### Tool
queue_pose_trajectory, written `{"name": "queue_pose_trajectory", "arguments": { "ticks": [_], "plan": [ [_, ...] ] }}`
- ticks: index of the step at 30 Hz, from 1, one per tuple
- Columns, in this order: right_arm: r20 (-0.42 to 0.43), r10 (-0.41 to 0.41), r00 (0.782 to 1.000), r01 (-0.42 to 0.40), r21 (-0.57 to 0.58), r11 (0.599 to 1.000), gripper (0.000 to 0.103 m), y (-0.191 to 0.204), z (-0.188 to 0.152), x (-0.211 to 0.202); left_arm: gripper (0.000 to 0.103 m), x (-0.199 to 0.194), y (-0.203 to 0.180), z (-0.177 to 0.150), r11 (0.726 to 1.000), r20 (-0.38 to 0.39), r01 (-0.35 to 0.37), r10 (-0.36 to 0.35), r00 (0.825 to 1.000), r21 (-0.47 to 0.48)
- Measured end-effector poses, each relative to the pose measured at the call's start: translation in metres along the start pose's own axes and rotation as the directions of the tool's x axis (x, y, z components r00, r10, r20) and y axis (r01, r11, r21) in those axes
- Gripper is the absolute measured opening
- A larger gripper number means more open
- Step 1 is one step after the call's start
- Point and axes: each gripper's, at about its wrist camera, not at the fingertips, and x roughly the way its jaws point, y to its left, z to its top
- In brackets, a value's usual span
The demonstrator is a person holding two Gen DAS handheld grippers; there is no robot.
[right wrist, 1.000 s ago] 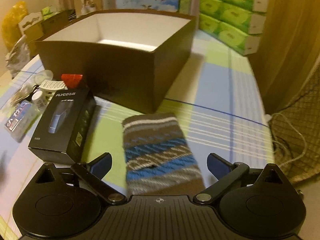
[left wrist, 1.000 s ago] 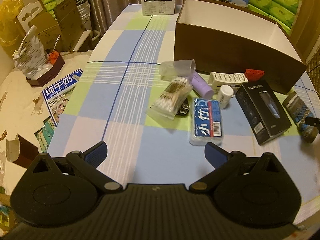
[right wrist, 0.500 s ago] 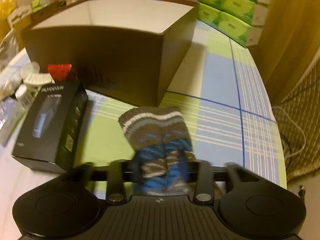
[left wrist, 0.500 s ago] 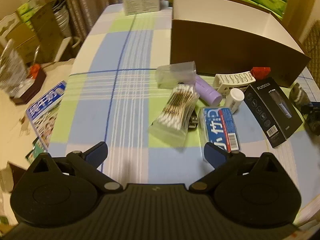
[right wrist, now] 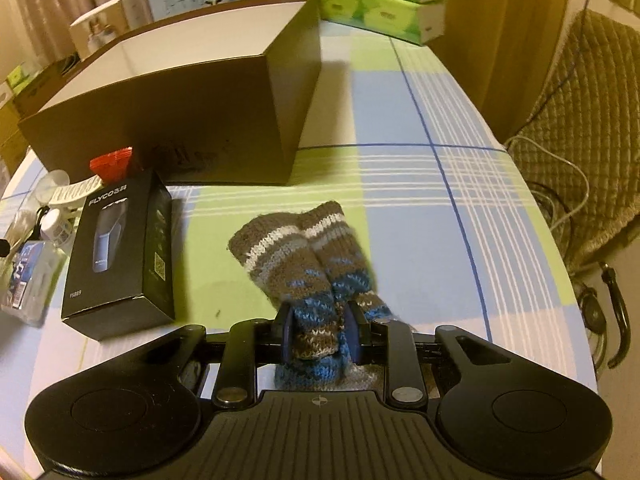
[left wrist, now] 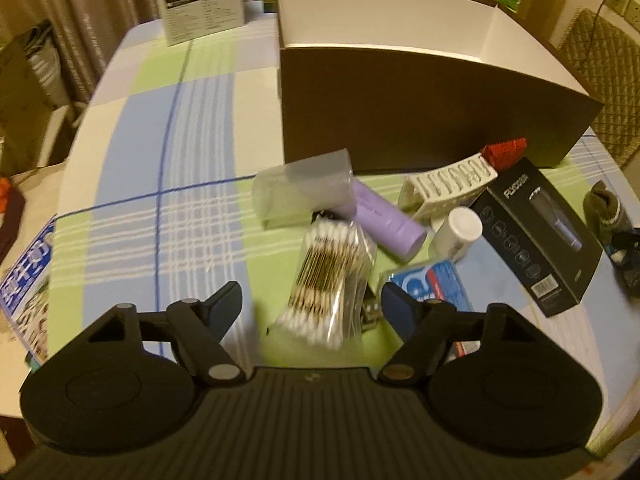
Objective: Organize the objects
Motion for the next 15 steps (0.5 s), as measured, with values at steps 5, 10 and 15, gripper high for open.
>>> {"name": "queue_pose_trajectory", "arguments": {
  "ticks": [5,10,15],
  "plan": [
    [0.002,-0.02,1.0,0.02,0.024,1.0,0.023,0.001,-0.002,-0.002,0.058,0.017,0.005,0.008,0.999,-0.033,0.038,-0.038,0.999,0.01],
    [0.002,-0.033,0.999,0.033,0.048,0.998,0.023,0.002,-0.003,-0.004,0.04,0.023,0.009,0.009,0.995,-0.033,0.097,-0.098,0.995,-0.025],
    [0.001,-0.037,0.999,0.037,0.062,0.997,0.023,0.003,-0.003,-0.006,0.025,0.02,0.004,0.009,0.993,-0.02,0.119,-0.119,0.993,-0.01]
  ]
}}
